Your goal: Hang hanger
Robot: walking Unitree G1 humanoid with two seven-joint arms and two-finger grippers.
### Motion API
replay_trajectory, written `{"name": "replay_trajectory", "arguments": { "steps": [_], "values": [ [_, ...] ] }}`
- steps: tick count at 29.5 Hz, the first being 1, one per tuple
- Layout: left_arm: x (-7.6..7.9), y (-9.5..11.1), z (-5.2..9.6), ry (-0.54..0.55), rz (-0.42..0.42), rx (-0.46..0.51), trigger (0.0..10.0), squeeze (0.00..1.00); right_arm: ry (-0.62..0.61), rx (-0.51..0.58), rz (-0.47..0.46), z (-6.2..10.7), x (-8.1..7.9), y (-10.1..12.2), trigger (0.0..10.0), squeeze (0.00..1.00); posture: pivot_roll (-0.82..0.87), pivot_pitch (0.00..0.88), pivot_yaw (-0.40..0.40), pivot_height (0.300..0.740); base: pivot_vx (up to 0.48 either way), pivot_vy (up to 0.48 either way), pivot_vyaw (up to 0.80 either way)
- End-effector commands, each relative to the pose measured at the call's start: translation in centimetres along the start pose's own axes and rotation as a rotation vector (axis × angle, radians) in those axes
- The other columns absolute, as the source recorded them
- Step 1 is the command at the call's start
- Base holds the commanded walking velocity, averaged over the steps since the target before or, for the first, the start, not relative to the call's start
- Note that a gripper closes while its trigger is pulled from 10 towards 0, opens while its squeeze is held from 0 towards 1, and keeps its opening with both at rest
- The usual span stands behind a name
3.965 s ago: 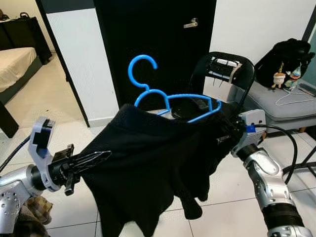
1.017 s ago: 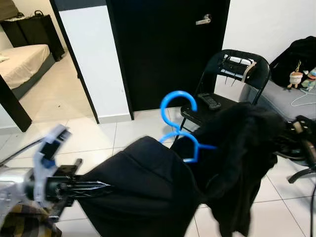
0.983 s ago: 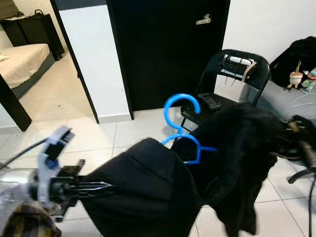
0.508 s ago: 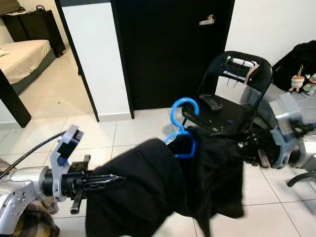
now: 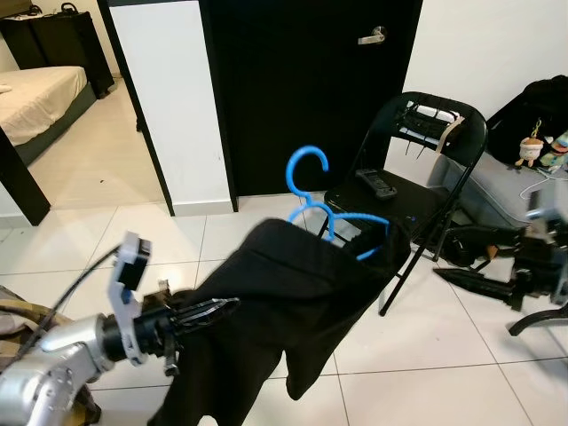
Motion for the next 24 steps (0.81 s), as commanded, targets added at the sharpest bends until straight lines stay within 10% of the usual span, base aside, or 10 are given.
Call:
{"name": "replay_trajectory", "arguments": {
  "steps": [1,11,15,16,18,24],
  "values": [
    [0.1,0.5,-0.3,0.003,-0.044,0.031,10.0,0.00,-0.016,0.027,0.031,0.4,0.3,0.8,10.0,1.00,-0.05,0.000,-0.015,0.740,0.000,0.000,0.00],
    [-1.4,0.7,-2.0,0.204,-0.148,0.096,10.0,0.00,-0.235,0.267,-0.009,0.1,3.1,1.9,10.0,1.00,-0.05,0.000,-0.018,0.740,0.000,0.000,0.00],
    [-2.1,1.6,-3.0,0.277,-0.224,0.122,10.0,0.00,-0.529,0.407,-0.137,-0.7,5.7,0.9,10.0,0.95,-0.04,0.000,-0.001,0.740,0.000,0.000,0.00],
    [-2.2,1.9,-3.5,0.290,-0.245,0.134,10.0,0.00,-0.618,0.467,-0.240,-1.3,6.3,0.2,10.0,0.16,-0.04,0.000,0.004,0.740,0.000,0.000,0.00],
    [-2.1,2.1,-3.9,0.292,-0.258,0.140,10.0,0.00,-0.620,0.513,-0.348,-2.8,5.8,-0.6,10.0,0.00,-0.04,0.000,0.009,0.740,0.000,0.000,0.00],
    [-1.7,2.1,-5.0,0.287,-0.290,0.148,10.0,0.00,-0.427,0.624,-0.622,-8.4,2.3,-1.0,10.0,0.00,-0.05,0.000,0.021,0.740,0.000,0.000,0.00]
  ]
}}
Point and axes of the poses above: a point about 5 cm out from each wrist's last joint towards the gripper, its own z axis pointing back from the gripper into the wrist, its own y axis along the axis of the wrist's last joint, x = y × z, the point moved 2 cm from there along -z, pointing out of the wrist towards the gripper, and after that the axes turned 13 degrees about -z, right-handed, at the moved point
